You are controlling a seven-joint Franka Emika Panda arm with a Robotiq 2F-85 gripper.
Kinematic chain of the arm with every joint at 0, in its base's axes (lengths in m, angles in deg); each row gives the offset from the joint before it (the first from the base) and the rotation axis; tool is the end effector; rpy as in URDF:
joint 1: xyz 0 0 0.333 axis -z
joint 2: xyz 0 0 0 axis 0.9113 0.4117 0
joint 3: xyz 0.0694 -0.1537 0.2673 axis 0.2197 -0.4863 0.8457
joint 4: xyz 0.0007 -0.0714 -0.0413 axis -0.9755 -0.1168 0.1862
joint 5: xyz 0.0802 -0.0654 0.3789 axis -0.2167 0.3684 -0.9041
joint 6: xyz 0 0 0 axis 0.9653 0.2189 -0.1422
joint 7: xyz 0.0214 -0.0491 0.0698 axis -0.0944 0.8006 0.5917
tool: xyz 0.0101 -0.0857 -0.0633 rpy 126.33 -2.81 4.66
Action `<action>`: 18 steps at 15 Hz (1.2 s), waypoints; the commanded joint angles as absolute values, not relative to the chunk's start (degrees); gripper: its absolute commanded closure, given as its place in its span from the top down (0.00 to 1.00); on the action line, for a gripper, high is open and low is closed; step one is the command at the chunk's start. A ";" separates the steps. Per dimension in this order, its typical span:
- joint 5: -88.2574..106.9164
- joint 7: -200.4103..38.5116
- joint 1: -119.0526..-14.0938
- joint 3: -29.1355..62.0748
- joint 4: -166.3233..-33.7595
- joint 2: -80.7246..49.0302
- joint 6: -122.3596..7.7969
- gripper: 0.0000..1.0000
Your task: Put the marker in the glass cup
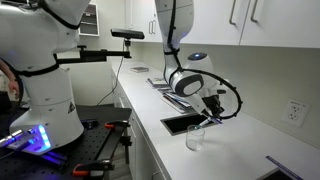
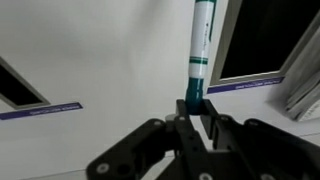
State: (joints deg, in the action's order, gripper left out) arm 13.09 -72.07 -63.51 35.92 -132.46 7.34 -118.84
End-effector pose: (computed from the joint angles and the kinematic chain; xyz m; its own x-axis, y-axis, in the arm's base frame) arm 0.5644 0.1448 0.1463 0.7966 0.2322 0.5581 0.3394 -0.9358 -0.0951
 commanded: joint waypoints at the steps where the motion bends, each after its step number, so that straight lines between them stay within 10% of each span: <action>1: 15.58 -73.03 -61.75 36.48 -135.68 4.67 -122.27 0.05; 18: 16.01 -73.64 -59.58 34.77 -142.30 -2.98 -120.67 0.05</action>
